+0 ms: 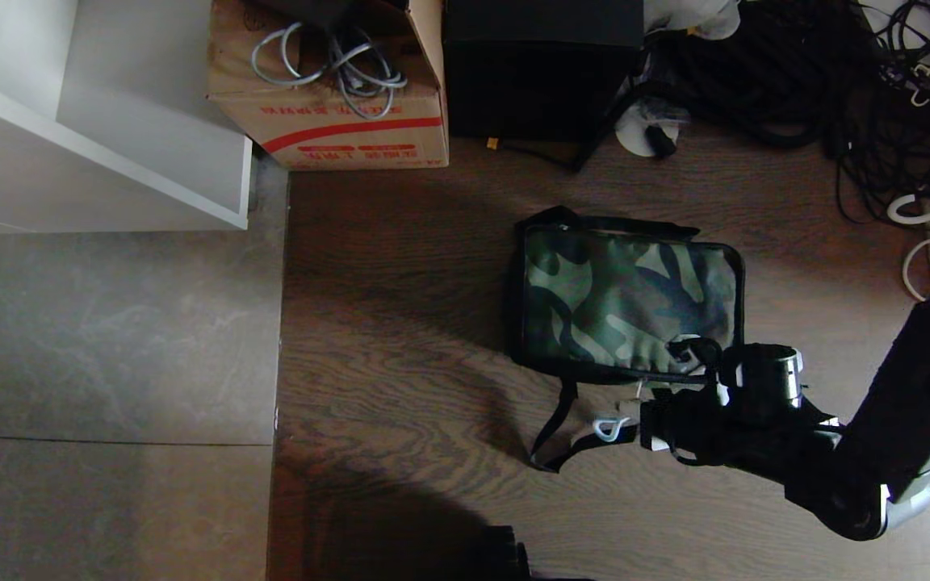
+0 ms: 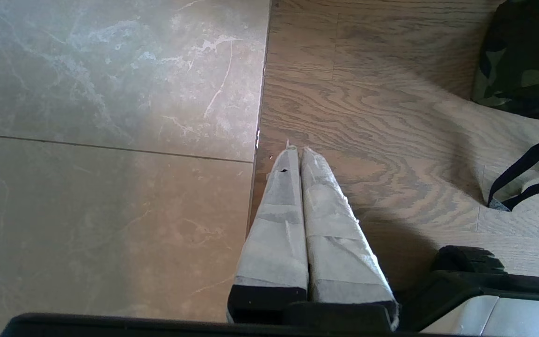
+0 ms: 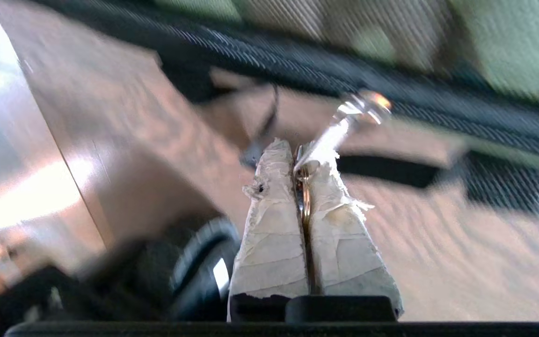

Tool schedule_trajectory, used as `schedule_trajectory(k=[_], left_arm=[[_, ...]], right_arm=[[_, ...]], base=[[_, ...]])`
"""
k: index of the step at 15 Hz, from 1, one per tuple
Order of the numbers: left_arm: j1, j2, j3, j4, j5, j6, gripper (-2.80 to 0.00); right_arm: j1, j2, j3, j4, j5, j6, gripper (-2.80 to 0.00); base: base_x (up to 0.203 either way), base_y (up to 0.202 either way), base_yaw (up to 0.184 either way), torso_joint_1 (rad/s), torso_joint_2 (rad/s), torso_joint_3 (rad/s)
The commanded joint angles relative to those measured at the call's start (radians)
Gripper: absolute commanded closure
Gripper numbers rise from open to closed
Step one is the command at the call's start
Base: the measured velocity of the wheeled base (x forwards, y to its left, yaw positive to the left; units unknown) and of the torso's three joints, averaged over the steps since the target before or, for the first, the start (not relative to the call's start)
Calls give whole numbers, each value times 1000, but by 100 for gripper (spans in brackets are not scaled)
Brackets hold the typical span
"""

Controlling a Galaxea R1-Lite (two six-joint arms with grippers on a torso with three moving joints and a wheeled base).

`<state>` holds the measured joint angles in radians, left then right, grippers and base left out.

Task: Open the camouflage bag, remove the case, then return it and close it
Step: Open the top of the storage box

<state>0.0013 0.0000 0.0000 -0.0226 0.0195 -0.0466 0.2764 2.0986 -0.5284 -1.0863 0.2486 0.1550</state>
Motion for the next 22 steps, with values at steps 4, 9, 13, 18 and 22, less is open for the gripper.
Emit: schedule_trajectory(k=[4, 9, 13, 18, 22], left_arm=[[0, 0, 11, 0, 0, -1, 0], [0, 0, 11, 0, 0, -1, 0], [0, 0, 11, 0, 0, -1, 0], [0, 0, 10, 0, 0, -1, 0], [0, 0, 11, 0, 0, -1, 0]], right_arm=[[-90, -80, -8, 85, 23, -76, 0], [-219, -83, -11, 125, 75, -214, 0], [-309, -99, -24, 178, 141, -291, 0], [-409, -117, -37, 225, 237, -351, 0], [-477, -111, -81, 279, 298, -470, 0]], base=[[0, 0, 0, 0, 0, 0], [0, 0, 0, 0, 0, 0], [0, 0, 0, 0, 0, 0], [0, 0, 0, 0, 0, 0], [0, 0, 0, 0, 0, 0]])
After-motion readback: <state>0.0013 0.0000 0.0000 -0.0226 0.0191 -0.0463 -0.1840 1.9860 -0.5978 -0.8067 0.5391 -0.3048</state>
